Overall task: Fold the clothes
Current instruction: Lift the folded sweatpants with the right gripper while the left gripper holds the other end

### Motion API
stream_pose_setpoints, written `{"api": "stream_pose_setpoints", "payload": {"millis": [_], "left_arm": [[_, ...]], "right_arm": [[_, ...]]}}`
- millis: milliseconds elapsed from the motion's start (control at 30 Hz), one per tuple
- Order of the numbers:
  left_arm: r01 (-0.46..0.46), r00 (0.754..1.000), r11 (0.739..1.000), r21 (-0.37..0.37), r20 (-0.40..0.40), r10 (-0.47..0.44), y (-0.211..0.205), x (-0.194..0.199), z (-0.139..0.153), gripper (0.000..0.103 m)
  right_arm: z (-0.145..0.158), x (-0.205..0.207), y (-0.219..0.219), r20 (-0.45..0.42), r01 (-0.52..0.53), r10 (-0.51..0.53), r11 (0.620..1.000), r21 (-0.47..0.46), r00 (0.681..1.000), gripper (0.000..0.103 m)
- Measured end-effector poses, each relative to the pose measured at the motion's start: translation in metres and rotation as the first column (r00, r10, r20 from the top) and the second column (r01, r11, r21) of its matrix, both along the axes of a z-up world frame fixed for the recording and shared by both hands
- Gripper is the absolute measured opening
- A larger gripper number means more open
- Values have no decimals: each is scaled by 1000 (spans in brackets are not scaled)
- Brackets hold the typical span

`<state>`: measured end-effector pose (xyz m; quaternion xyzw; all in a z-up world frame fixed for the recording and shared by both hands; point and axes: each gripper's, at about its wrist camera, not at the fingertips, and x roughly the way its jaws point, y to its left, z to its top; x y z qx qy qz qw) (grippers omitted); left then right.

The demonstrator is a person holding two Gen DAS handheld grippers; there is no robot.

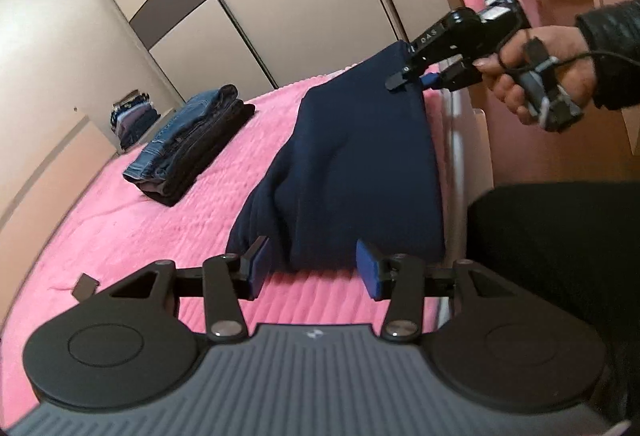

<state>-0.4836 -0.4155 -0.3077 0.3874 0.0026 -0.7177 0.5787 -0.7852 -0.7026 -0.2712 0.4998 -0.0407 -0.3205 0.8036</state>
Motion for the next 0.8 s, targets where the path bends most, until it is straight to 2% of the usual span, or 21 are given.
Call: {"api": "stream_pose_setpoints", "payload": {"millis": [100, 167, 300, 333, 367, 400, 600, 633, 667, 733, 800], "left_arm": [[-28, 999, 1000, 4, -45, 28, -20, 2, 0, 42], [-35, 997, 999, 8, -71, 35, -30, 4, -1, 42], [-23, 996, 999, 23, -81, 24, -38, 1, -2, 42], [-19, 997, 999, 29, -79, 22, -39, 0, -3, 42], [-17, 997, 999, 36, -79, 20, -39, -1, -5, 42], [-17, 997, 999, 44, -79, 20, -40, -1, -7, 42], [-37, 994, 996, 77, -99, 45, -51, 9, -15, 42], [-47, 992, 996, 80, -111, 55, -52, 12, -15, 42], [-59, 990, 995, 83, -126, 69, -54, 16, -14, 42], [-88, 983, 992, 88, -151, 100, -60, 26, -13, 42], [-113, 978, 990, 87, -169, 127, -67, 36, -12, 42]], "right_arm": [[13, 16, -14, 16, -107, 109, 991, -80, 994, 21], [16, 17, -22, -19, -101, 100, 992, -74, 995, 21], [-10, 4, -25, -82, -5, 10, 998, 68, 997, 22], [-18, 0, -23, -89, 8, 0, 995, 96, 996, 24], [-24, -3, -20, -81, 18, -9, 994, 111, 997, 32], [-27, -8, -18, -66, 32, -24, 993, 115, 998, 34], [-16, -24, -10, -47, 65, -61, 993, 97, 997, 35], [-11, -22, -13, -45, 48, -45, 996, 79, 998, 34], [-5, -19, -15, -42, 31, -28, 998, 58, 999, 25], [5, -22, -13, 23, -12, 13, 1000, -11, 1000, 24], [6, -24, -13, -31, 0, 0, 1000, -12, 1000, 24]]}}
